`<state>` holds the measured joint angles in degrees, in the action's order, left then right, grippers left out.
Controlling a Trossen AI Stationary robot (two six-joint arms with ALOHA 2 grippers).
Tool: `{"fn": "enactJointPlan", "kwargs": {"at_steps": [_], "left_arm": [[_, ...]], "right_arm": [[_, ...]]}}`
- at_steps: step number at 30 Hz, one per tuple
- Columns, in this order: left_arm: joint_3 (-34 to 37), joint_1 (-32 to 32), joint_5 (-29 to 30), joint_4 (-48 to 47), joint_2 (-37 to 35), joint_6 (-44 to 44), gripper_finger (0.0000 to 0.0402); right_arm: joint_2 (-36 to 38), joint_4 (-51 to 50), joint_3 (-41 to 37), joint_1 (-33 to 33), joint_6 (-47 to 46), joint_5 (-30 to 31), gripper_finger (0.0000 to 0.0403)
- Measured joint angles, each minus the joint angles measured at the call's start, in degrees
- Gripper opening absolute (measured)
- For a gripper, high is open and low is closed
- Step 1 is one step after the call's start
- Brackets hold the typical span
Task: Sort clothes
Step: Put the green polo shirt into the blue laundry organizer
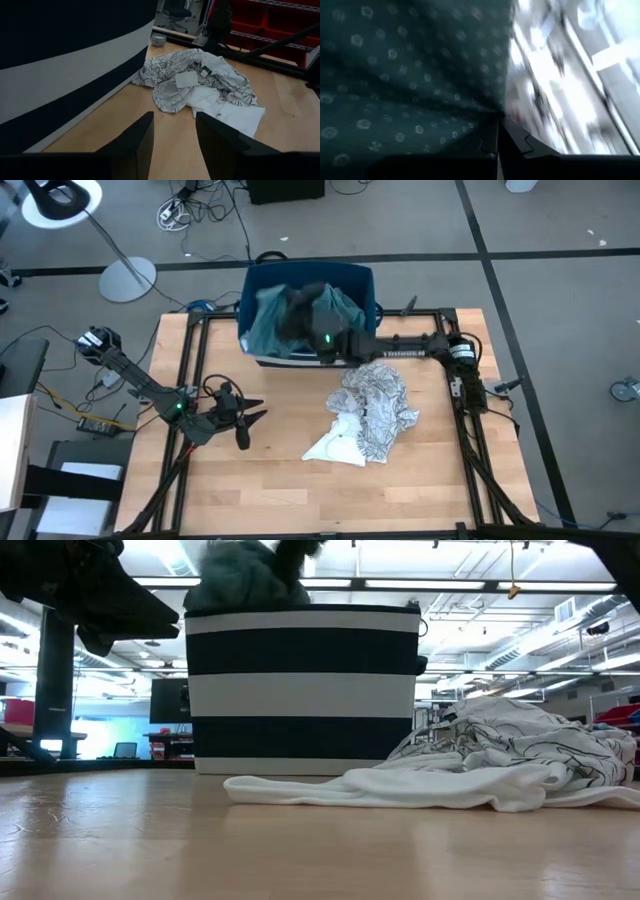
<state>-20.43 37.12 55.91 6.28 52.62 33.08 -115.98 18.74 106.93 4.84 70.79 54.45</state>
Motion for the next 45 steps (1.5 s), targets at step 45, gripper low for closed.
{"fn": "enactJointPlan", "kwargs": {"at_steps": [45], "left_arm": [[0.00,0.00,0.04,0.30,-0.02,0.13,0.0151]], "right_arm": [[7.09,-50.63,0.95,17.69,-89.94,-71.24,0.0000]]}}
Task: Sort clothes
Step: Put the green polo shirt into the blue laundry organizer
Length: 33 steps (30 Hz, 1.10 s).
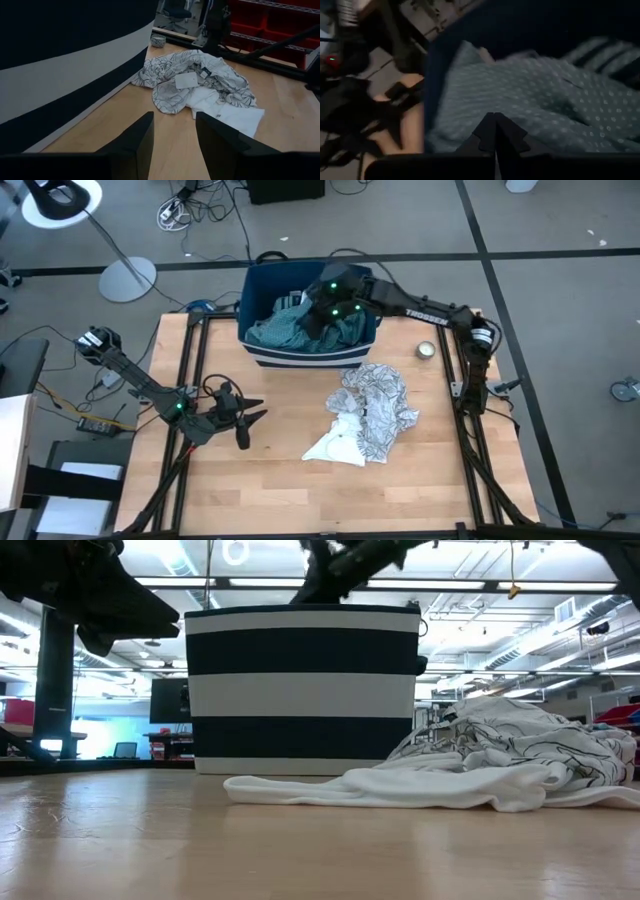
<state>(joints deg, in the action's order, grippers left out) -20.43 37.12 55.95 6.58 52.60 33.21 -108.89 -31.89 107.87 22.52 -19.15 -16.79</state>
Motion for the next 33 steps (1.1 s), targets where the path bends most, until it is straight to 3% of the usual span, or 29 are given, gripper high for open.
{"fn": "enactJointPlan", "kwargs": {"at_steps": [7,15,19,25,33], "left_arm": [[0.02,0.00,-0.03,0.25,0.02,0.01,0.0151],[0.02,0.00,-0.03,-0.08,0.00,0.04,0.0151],[0.02,0.00,-0.02,-0.21,0.02,0.04,0.0151],[0.02,0.00,-0.03,-0.39,0.02,0.04,0.0151],[0.02,0.00,-0.03,-0.34,0.02,0.04,0.0151]], "right_arm": [[-7.04,0.96,-0.05,2.41,-5.95,0.89,0.0000],[-16.36,-5.83,0.20,4.04,-4.23,11.87,0.0000],[-18.82,-6.71,0.28,3.91,-2.15,12.64,0.0000],[-15.55,-6.66,-0.22,3.63,-1.34,14.58,0.0000],[-2.75,-6.79,-0.22,3.13,3.87,18.14,0.0000]]}}
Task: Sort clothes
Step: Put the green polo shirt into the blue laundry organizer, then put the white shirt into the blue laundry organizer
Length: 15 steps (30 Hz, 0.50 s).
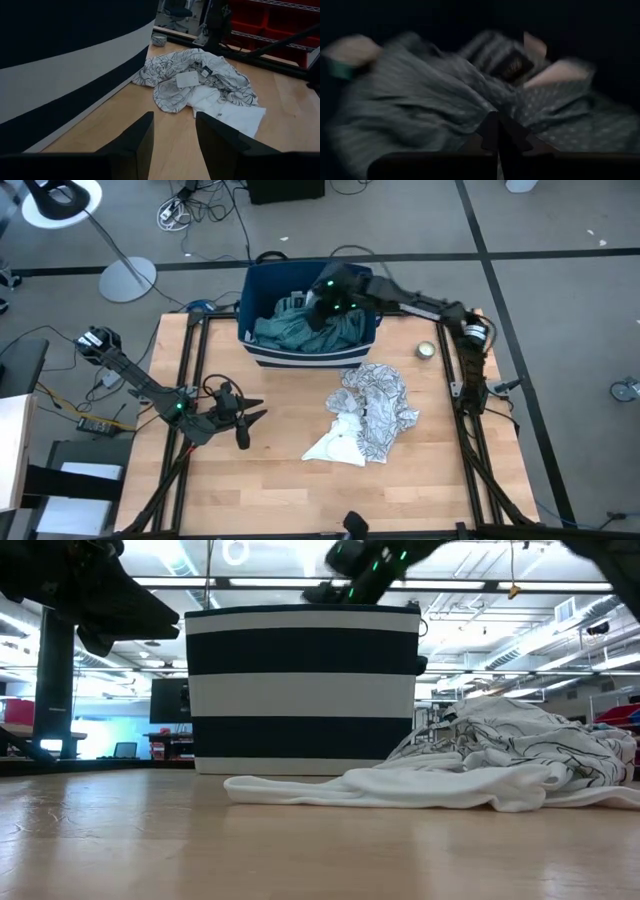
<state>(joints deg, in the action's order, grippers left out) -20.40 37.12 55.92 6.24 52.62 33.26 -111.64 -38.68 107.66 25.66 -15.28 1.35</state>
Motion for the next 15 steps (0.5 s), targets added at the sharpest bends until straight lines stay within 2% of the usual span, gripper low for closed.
{"fn": "enactJointPlan", "kwargs": {"at_steps": [6,9,12,15], "left_arm": [[0.00,0.00,0.00,0.11,0.00,0.02,0.0151],[0.00,0.00,0.00,0.11,0.00,0.02,0.0151],[0.00,0.00,0.00,0.22,-0.01,0.02,0.0151],[0.00,0.00,-0.01,0.37,-0.01,0.04,0.0151]], "right_arm": [[11.03,-5.09,0.07,-3.13,5.01,2.40,0.0000],[16.43,-8.68,-0.71,-6.66,6.91,7.00,0.0000],[22.36,-9.09,-4.44,-11.20,8.00,10.64,0.0000],[28.79,-7.90,-11.29,-15.78,7.89,11.18,0.0000]]}}
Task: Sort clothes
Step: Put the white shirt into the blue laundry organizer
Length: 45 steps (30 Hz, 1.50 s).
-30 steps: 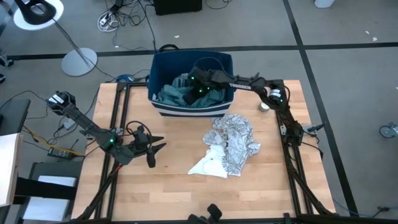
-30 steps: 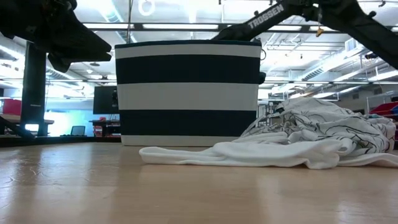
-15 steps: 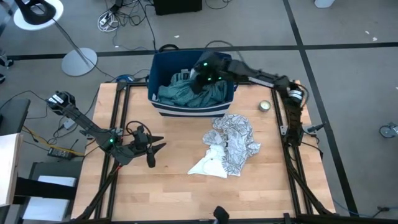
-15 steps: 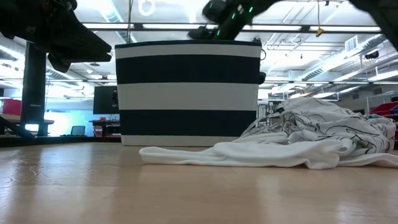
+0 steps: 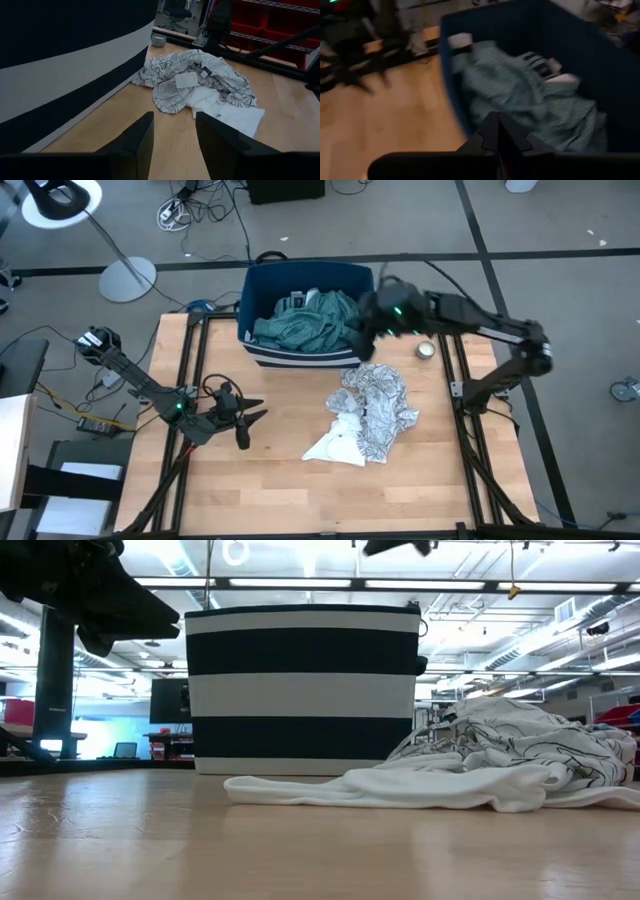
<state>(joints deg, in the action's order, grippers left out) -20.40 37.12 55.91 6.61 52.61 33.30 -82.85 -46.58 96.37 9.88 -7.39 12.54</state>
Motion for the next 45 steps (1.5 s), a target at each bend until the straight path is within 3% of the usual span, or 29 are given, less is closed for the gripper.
{"fn": "enactJointPlan", "kwargs": {"at_steps": [11,15,21,31,39,45], "left_arm": [[0.00,0.00,-2.89,4.88,0.58,-2.19,0.0151],[0.00,-0.42,-4.80,11.07,2.31,-8.09,0.0151],[-0.02,-5.87,-14.86,21.37,6.65,-15.70,0.0151],[-0.02,-18.36,-32.82,28.94,12.64,-17.21,0.0151],[-0.02,-20.02,-34.59,29.55,12.64,-19.41,0.0151],[-0.02,-20.33,-34.59,29.51,12.64,-19.58,0.0151]], "right_arm": [[21.62,4.64,-32.69,-21.06,-18.42,13.04,0.0000],[25.32,3.50,-38.60,-28.74,-27.56,17.97,0.0000],[26.19,0.80,-42.25,-35.84,-37.66,21.25,0.0000],[22.71,0.58,-45.50,-37.91,-38.69,20.86,0.0014],[22.03,3.04,-54.33,-38.39,-48.45,19.69,0.0062],[20.11,16.66,-61.45,-38.40,-41.32,16.82,0.0125]]}}
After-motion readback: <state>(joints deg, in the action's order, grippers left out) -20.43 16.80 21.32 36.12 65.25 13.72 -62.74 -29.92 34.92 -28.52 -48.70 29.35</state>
